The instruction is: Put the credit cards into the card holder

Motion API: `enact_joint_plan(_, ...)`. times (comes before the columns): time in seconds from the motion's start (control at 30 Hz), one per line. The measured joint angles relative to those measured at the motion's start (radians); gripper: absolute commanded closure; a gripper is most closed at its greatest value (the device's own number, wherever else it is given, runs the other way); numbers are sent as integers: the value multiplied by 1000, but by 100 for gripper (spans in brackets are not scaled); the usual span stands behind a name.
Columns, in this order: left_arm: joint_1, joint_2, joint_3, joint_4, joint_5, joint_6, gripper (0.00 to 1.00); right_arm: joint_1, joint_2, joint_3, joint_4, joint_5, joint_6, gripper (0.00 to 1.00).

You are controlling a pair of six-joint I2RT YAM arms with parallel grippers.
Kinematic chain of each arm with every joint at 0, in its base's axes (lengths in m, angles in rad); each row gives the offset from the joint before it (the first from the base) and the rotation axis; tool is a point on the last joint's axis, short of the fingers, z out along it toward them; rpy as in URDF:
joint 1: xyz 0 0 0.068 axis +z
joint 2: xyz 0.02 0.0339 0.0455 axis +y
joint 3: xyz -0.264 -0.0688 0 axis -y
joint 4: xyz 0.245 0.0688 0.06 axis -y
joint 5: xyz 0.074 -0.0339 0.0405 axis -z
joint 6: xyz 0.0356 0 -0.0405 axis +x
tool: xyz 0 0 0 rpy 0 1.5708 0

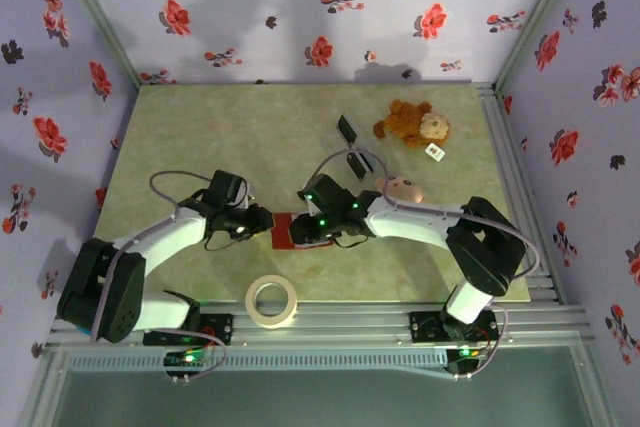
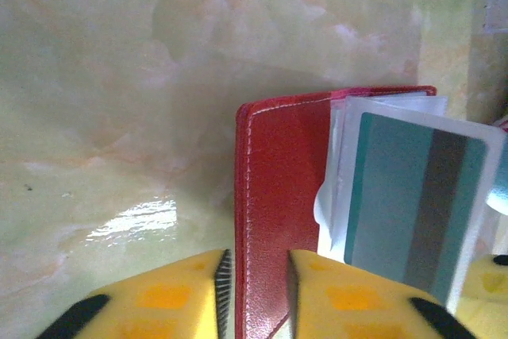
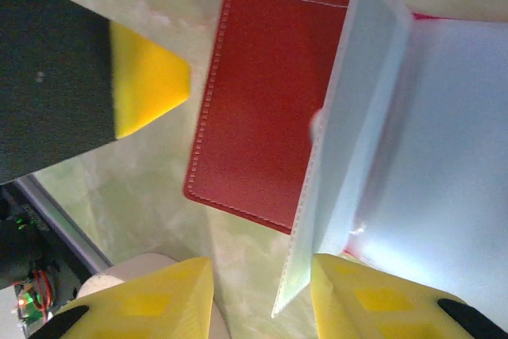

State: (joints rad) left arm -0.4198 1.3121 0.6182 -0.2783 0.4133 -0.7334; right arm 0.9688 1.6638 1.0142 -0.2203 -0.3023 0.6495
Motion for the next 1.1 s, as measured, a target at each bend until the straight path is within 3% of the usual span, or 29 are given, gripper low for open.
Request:
enact_joint_plan(0.3,183,-155,39,-121,5,35,55,26,70,38,34,-63,12,53)
enact_joint_plan(0.57,212,-192,109,-169,9,61,52,-26,53,56,4,-78,-20,51)
enact_joint_plan(0.87,212,-193,93,-160,3,65,49,-286,-42,244,-199,102,-213,47)
enact_joint_plan(1.1,212,-193,28,-121,-29,72,49,-420,18,415,-349,321,-364,43)
